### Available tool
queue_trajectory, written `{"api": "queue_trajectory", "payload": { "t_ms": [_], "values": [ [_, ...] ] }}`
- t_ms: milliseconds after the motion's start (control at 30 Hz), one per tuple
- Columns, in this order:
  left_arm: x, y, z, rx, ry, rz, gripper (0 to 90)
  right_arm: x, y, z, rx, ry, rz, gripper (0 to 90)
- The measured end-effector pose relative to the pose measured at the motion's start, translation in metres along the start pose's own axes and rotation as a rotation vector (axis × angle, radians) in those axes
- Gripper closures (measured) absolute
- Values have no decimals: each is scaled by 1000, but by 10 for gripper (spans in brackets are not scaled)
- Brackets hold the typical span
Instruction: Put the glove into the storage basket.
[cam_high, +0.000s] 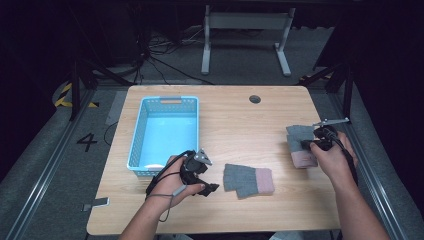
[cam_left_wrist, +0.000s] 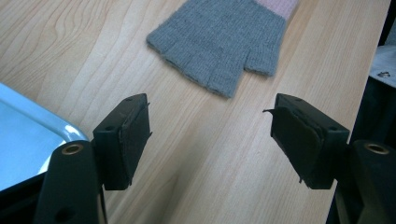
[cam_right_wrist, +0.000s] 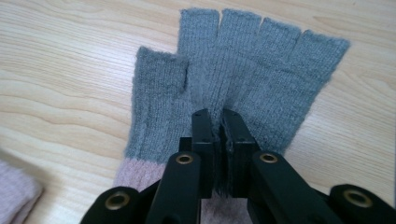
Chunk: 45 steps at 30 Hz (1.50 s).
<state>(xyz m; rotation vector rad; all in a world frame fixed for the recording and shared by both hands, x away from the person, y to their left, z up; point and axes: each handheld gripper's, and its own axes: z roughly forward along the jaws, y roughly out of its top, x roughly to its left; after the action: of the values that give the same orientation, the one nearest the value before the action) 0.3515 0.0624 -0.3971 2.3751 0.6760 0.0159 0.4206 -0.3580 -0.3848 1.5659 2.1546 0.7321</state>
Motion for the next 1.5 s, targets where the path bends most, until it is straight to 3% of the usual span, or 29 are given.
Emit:
{"api": "queue_trajectory", "payload": {
  "t_ms": [233,500,667,900,1067,1500],
  "values": [
    [0,0,-1,0,-2,0,291,2,3,-22,-35,9,-7,853],
    [0,0,-1,0,-5,1,290,2,4,-32,-47,13,-23,852],
    [0,0,-1,1,-5,2,290,8,4,-34,-51,41,-49,852],
    [-2,1,0,10,-4,21,299,27,7,-39,-62,146,-117,851],
    [-2,2,0,13,-20,25,331,46,8,-37,-52,194,-177,851],
    [-3,2,-2,37,-7,-14,327,91,7,-40,-47,325,-336,850]
  ]
}}
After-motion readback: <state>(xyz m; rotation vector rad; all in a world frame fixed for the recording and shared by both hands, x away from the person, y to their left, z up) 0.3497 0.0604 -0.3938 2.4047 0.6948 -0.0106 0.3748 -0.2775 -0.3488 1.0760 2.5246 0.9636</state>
